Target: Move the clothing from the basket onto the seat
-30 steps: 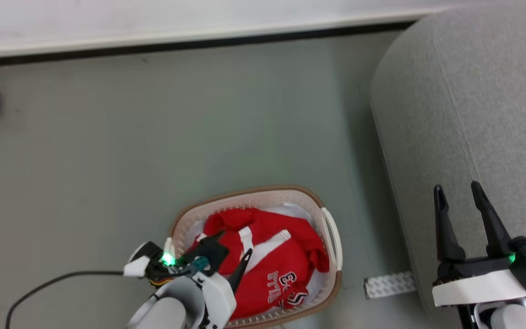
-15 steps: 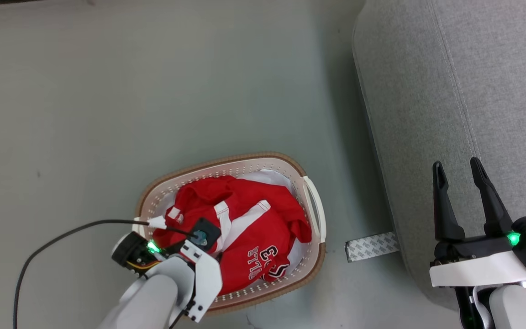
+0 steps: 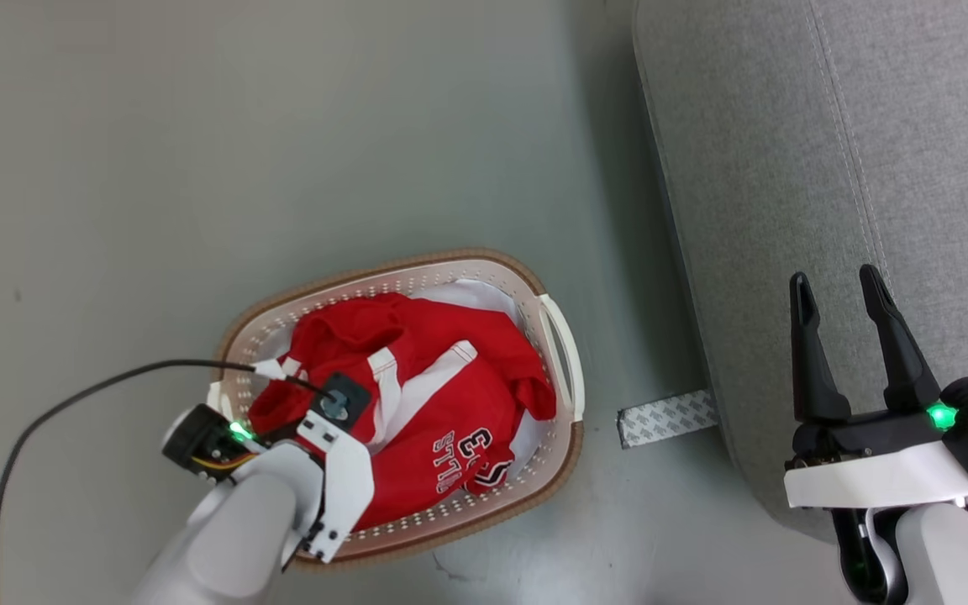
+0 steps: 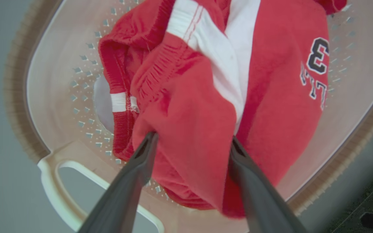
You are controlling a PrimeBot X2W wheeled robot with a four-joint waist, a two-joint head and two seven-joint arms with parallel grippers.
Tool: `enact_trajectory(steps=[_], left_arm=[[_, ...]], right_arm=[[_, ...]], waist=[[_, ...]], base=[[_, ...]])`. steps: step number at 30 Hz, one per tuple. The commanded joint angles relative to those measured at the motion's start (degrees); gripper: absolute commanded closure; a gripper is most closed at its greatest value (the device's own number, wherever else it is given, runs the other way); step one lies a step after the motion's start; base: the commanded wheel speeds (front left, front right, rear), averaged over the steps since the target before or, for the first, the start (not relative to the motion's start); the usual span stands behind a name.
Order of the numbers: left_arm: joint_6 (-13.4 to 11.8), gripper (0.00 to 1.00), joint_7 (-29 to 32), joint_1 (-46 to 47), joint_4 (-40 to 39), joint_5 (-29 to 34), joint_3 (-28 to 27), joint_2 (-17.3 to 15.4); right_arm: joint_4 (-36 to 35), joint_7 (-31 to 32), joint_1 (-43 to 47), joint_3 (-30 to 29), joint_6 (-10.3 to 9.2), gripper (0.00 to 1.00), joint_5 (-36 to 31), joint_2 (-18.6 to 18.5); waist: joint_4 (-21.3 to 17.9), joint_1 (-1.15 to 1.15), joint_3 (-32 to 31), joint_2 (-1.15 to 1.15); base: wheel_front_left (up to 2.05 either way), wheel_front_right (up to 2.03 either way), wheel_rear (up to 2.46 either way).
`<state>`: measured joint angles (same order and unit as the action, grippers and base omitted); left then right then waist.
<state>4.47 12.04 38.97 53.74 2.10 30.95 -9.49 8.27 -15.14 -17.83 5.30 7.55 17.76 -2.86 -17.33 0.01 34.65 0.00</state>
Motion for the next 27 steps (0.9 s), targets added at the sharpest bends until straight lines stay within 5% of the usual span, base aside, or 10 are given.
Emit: enact_trajectory(steps=[1,11,12,14,27], left_arm=[[-0.4,0.0,0.1,1.1,0.7,0.3,0.2,-0.6],[-1.0,0.0,1.1,5.6,4.1,1.1,1.4,-1.9],[-1.1,0.25,0.9,6.0,4.4,1.3,1.6,-1.9],[-1.3,1.0,0.4,6.5,4.8,1.4,1.9,-1.7],[-0.6,1.0,-13.6,0.8,2.7,-7.6,-2.7,2.4]], right_arm=[[-0.4,0.0,-1.3,0.2,-0.12,0.0,0.6,-0.1],[-0.5,0.0,-2.4,1.7,-0.12,0.0,1.6,-0.1],[-0.5,0.0,-2.4,1.8,-0.12,0.0,1.5,-0.1],[-0.4,0.0,-2.7,1.9,-0.12,0.0,1.6,-0.1],[1.8,0.0,1.9,-1.9,-0.12,0.0,-1.4,-0.1]], waist=[[-0.6,-0.01,1.1,0.0],[-2.4,-0.01,5.2,0.0],[-2.5,-0.01,5.5,0.0],[-2.6,-0.01,5.8,0.0],[2.8,-0.01,-5.9,0.0]], base=[[0.0,0.0,0.0],[0.0,0.0,0.0],[0.0,0.0,0.0],[0.0,0.0,0.0],[0.0,0.0,0.0]])
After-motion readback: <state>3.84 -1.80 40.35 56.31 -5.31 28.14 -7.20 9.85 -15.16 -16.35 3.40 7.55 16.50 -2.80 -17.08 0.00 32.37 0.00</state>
